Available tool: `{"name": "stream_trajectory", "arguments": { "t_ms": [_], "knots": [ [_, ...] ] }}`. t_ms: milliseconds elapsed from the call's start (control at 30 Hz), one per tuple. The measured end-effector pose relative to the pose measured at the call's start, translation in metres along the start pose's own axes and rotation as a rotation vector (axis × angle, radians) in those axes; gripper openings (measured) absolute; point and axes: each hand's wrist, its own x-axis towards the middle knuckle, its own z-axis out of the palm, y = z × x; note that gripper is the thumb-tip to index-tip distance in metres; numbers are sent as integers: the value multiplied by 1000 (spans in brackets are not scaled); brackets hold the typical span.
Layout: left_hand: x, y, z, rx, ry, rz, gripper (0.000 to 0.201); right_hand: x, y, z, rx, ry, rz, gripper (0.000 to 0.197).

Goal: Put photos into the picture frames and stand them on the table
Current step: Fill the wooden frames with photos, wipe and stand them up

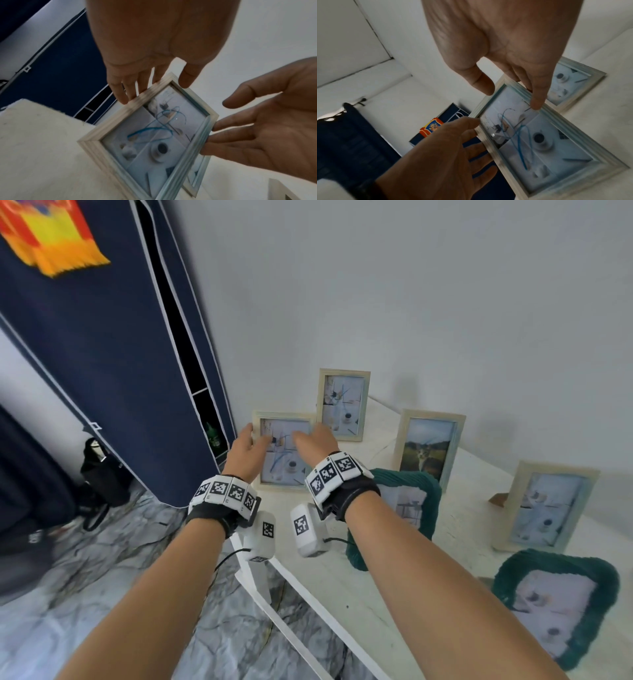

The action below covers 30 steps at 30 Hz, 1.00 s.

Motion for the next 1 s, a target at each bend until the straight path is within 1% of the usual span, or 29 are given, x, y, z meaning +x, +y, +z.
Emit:
{"name": "stream_trajectory", "arguments": {
  "t_ms": [33,100,133,200,233,300,333,367,433,467,533,633,733,800,867,933,1000],
  "knots": [
    [-4,2,-4,19,26,23,63,-1,-1,-1,10,-4,-36,53],
    [-17,13,-12,33,67,92,59,-6,-6,-8,42,11,-121,51],
    [-25,23,-17,33,80,141,53,-10,-7,-11,65,39,-180,43],
    [-44,44,-25,50,106,237,51,-17,-11,-21,90,127,-280,9],
    [-54,56,-29,51,125,288,53,-24,-14,-28,97,175,-320,5],
    [-73,75,-33,20,149,361,57,-45,-16,-47,96,269,-374,6],
    [-83,84,-33,-4,138,385,57,-57,-15,-59,105,324,-413,13],
    [-94,93,-30,-34,110,407,57,-71,-13,-71,120,373,-458,19],
    [-121,111,-20,-110,31,438,56,-103,-4,-97,179,448,-521,23],
    [-136,120,-13,-147,-11,452,57,-121,4,-110,217,465,-539,25],
    [-166,132,5,-209,-108,473,56,-159,26,-139,328,447,-571,27],
    [-213,146,41,-310,-278,483,51,-220,70,-179,452,389,-573,30],
    [-263,154,85,-338,-417,533,49,-273,126,-211,545,423,-520,36],
    [-294,154,119,-292,-492,554,51,-308,162,-228,631,444,-477,39],
    [-323,149,155,-214,-538,555,53,-340,201,-242,708,489,-421,41],
    [-354,142,187,-151,-581,548,53,-372,240,-254,766,563,-354,42],
    [-388,140,214,-81,-619,552,52,-403,275,-262,785,623,-327,45]
  ]
}}
